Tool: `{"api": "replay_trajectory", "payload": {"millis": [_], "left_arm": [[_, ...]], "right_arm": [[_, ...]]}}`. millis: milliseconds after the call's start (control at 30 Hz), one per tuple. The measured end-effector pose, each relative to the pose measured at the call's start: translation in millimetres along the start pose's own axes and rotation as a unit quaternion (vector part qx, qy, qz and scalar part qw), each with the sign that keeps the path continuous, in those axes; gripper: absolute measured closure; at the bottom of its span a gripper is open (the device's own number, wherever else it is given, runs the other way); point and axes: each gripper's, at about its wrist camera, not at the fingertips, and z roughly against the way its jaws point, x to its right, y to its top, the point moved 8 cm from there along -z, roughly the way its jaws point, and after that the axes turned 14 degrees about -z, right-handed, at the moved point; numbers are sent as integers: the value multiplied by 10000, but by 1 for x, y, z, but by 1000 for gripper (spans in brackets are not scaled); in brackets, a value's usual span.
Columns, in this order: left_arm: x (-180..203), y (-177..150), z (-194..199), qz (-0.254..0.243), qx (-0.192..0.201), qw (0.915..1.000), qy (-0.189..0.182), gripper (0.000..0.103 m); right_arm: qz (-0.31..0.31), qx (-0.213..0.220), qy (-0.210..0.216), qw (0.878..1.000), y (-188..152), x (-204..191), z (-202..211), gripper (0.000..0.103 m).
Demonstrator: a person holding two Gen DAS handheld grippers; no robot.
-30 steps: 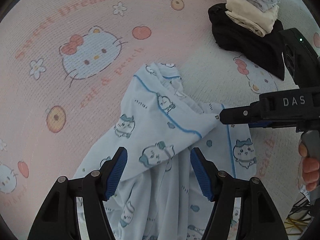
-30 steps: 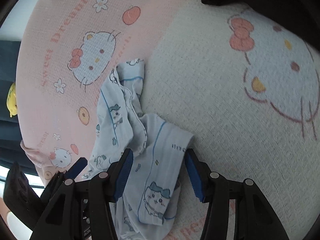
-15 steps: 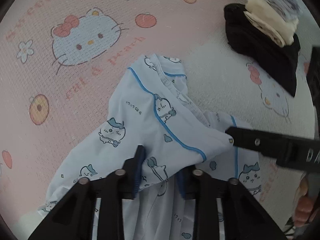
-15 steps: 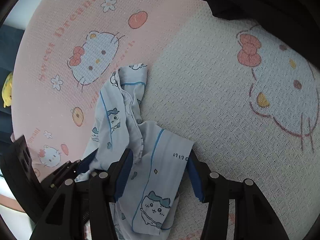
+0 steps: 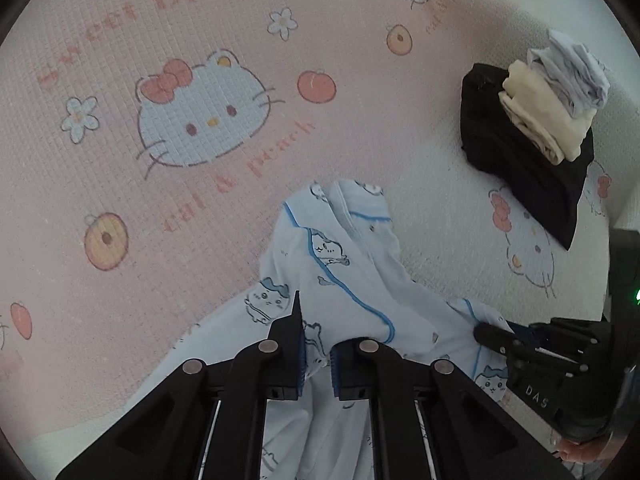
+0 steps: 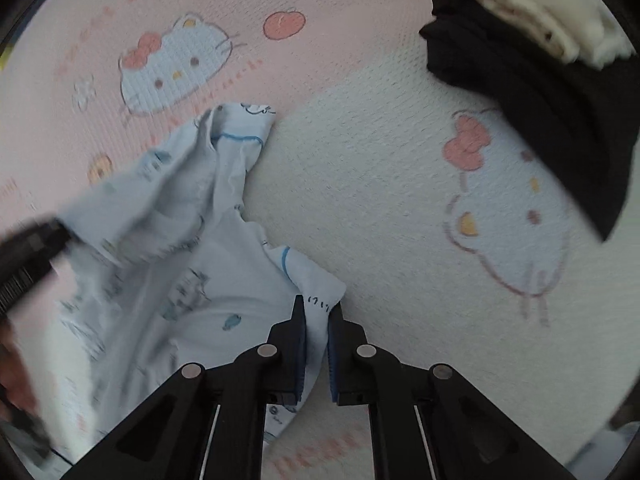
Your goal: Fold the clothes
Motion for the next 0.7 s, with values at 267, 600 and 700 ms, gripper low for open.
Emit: {"api": "replay_trajectory", "payload": {"millis": [267,600,700], "left_arm": [[-8,9,14,-158,69,9997,190,96],[-19,21,-3,-413,-95,9983,401,96],[-21,18,-5,-404,-193,9981,428,90]], "right_arm": [[-191,-333,-874,9954,-26,47,23,98],[-417,-701,-407,9958,-29,57,31,92],[-575,-555,66,9968,-14,50,45,46]]}}
